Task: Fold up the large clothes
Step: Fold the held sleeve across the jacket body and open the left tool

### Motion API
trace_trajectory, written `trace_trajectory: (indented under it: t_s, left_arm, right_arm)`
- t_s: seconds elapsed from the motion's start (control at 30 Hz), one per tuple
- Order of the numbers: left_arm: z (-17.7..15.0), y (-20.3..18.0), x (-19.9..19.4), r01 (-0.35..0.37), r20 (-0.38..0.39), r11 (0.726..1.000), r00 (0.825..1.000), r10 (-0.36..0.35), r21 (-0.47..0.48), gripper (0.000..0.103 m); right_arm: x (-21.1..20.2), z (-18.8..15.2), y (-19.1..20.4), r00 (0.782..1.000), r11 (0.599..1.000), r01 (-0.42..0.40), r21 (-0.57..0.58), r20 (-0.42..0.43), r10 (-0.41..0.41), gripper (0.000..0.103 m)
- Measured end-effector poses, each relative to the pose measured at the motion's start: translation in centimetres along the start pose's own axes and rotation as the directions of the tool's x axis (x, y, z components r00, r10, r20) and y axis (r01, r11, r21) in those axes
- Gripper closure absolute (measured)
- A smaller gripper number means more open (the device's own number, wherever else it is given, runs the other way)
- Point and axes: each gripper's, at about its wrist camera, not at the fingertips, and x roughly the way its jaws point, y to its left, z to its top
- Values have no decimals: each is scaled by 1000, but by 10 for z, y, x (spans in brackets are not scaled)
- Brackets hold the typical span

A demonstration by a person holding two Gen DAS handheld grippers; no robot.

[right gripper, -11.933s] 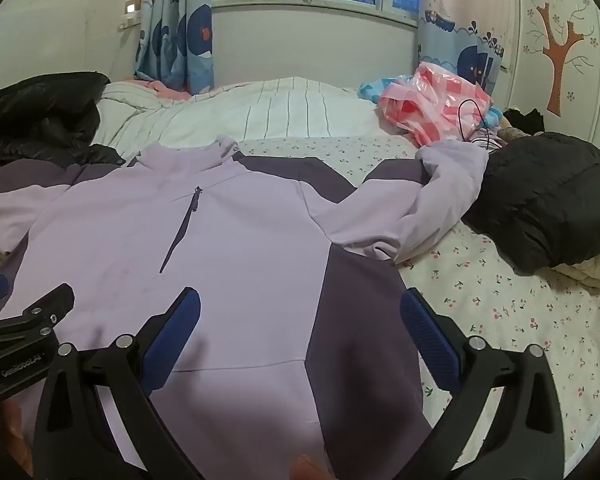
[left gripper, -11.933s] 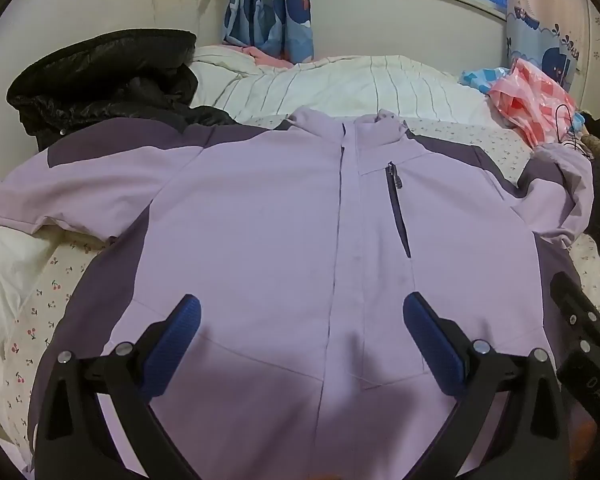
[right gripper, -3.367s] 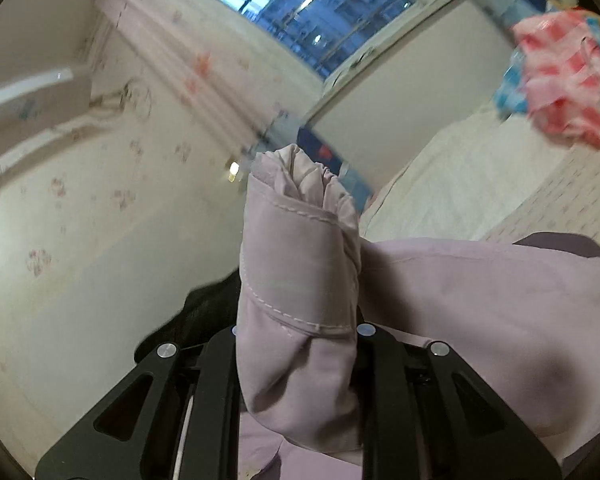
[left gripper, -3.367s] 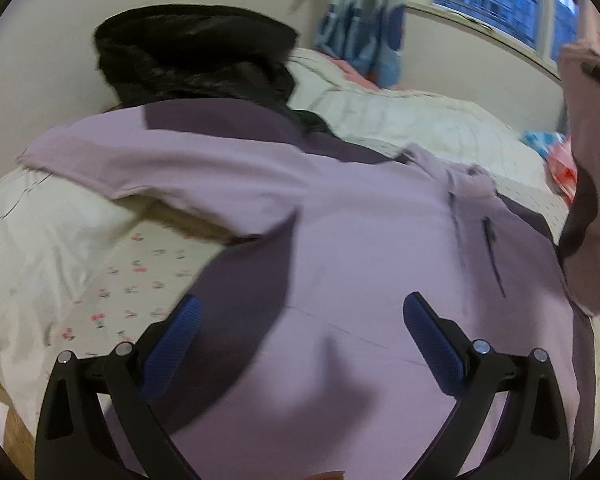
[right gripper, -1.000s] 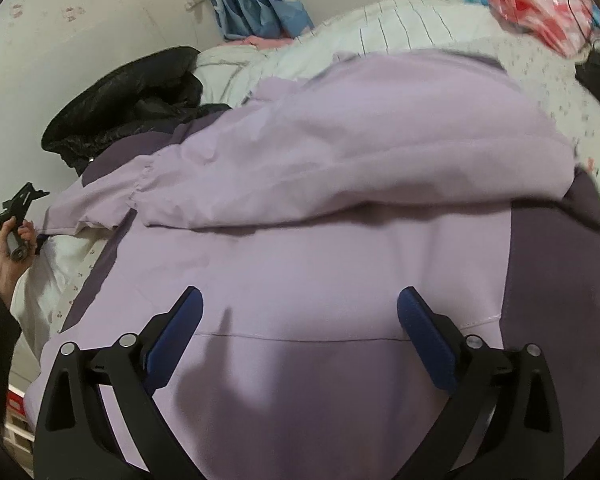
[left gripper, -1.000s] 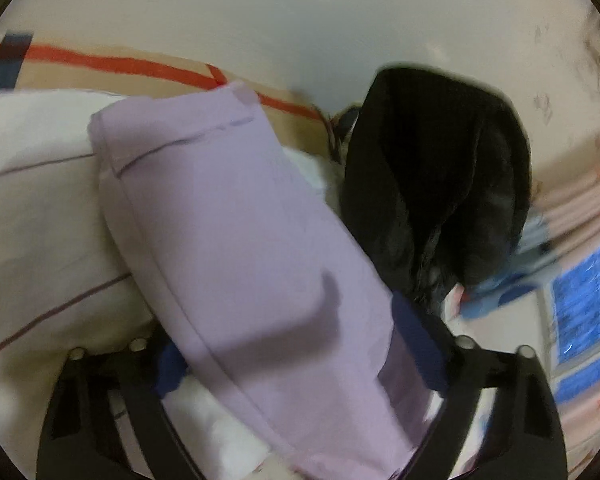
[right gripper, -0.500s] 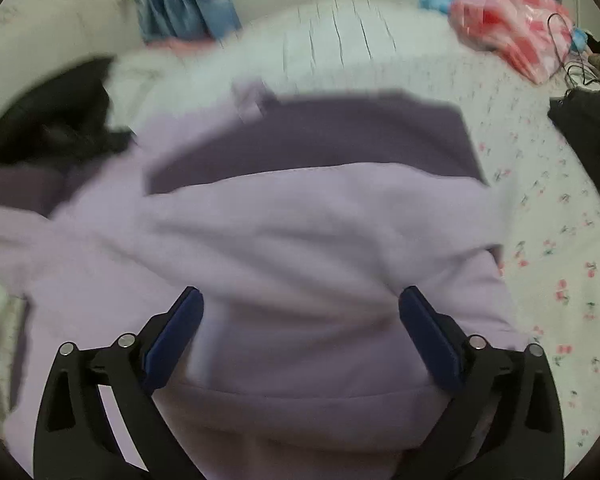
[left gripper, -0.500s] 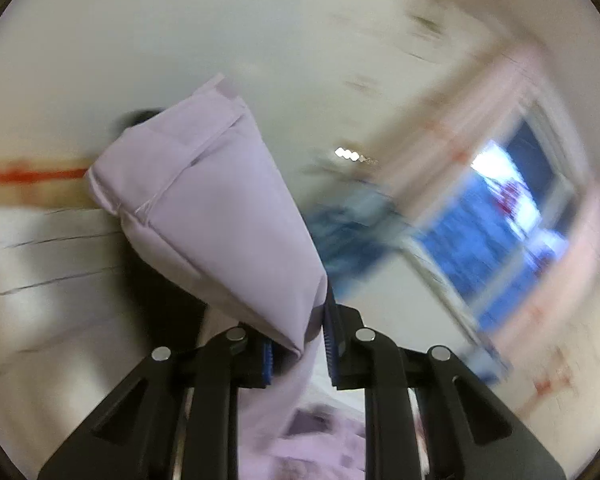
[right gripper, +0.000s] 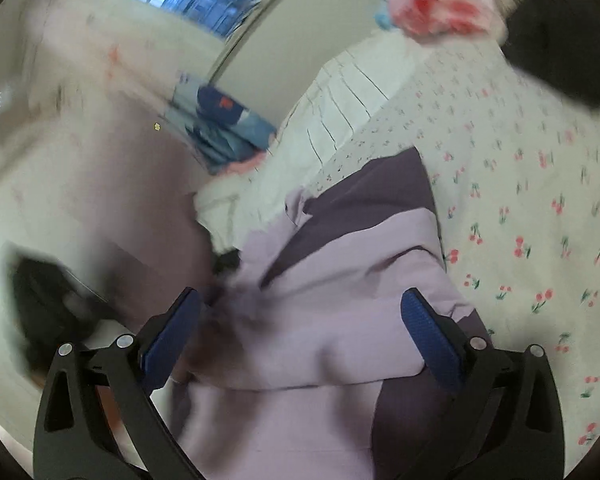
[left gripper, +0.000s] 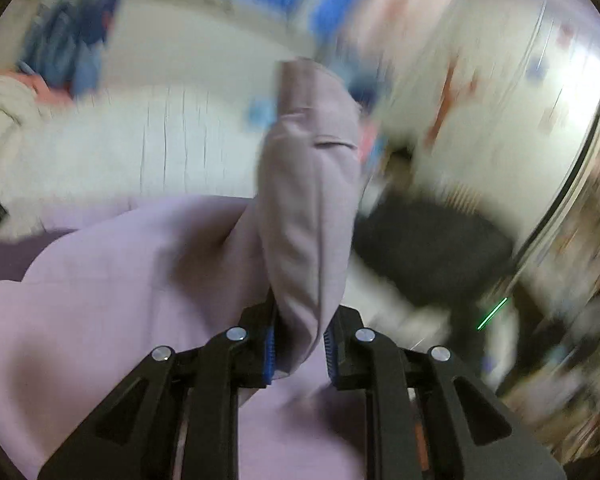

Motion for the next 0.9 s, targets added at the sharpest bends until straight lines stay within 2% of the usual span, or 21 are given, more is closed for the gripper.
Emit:
trace_trajectory:
  t_s: [0.03, 0.07, 0.1, 0.17, 0.23, 0.33, 0.4, 0.47, 0.5, 0.57, 0.6, 0.63, 0.67, 0.73, 0.83, 0.9]
  left_arm:
    - [-18, 1, 36, -47, -98, 999, 994, 48, 13, 77]
    - [-31, 6, 60, -75, -175, 997, 982, 76, 16, 77]
    - [-46, 10, 79, -96, -221, 995, 970, 99, 26, 74]
    - [-57, 4, 80, -109, -195, 991, 973, 122, 79, 71]
    - [-54, -8, 69, -91, -195, 989, 974, 112, 115, 33]
    - [-55, -15, 23, -96, -166, 980, 978, 126, 175, 26]
    - [-58, -19, -4, -147, -124, 963, 976, 178, 227, 22]
    - [-54, -4, -39, -193, -76, 956, 974, 214, 222, 19]
    - [-46, 12, -57, -238, -46, 951, 967, 252, 196, 19]
    - [-40, 48, -85, -343, 3, 931, 939, 345, 126, 14]
    - [-36, 76, -102, -409, 20, 910, 913, 409, 62, 13]
    - [-33, 104, -115, -470, 23, 882, 882, 470, -5, 13]
    - [-33, 123, -124, -504, 21, 863, 863, 505, -50, 13]
    - [-28, 169, -142, -572, 19, 806, 814, 581, -150, 13]
    - [-22, 191, -164, -566, 100, 792, 796, 597, -227, 13]
    - [-22, 199, -165, -557, 135, 791, 789, 599, -253, 13]
  right_arm:
    - [1, 3, -13, 999, 997, -41, 69, -17, 42, 6]
    - [2, 5, -23, 997, 990, -61, 123, -31, 65, 6]
    - [3, 8, -29, 997, 987, -63, 146, -37, 69, 6]
    - [6, 11, -36, 997, 983, -52, 175, -54, 63, 6]
    - [9, 14, -37, 995, 979, -70, 192, -60, 83, 6]
    - [15, 15, -32, 990, 976, -101, 191, -77, 118, 6]
    - [20, 15, -28, 988, 976, -107, 190, -91, 126, 6]
    - [31, 14, -24, 990, 988, -51, 147, -120, 69, 6]
    - [36, 13, -22, 990, 992, -16, 122, -138, 33, 6]
    - [44, 10, -15, 989, 998, 29, 52, -146, -22, 27]
    - [48, 10, -9, 987, 998, 63, 6, -148, -61, 62]
    - [51, 13, -1, 983, 994, 102, -48, -148, -108, 79]
    - [51, 17, 9, 987, 993, 82, -79, -135, -93, 80]
    - [44, 24, 37, 991, 976, 94, -195, -71, -110, 83]
    - [30, 35, 78, 993, 934, 120, -337, 40, -113, 83]
    - [37, 47, 74, 989, 931, 146, -334, 48, -138, 83]
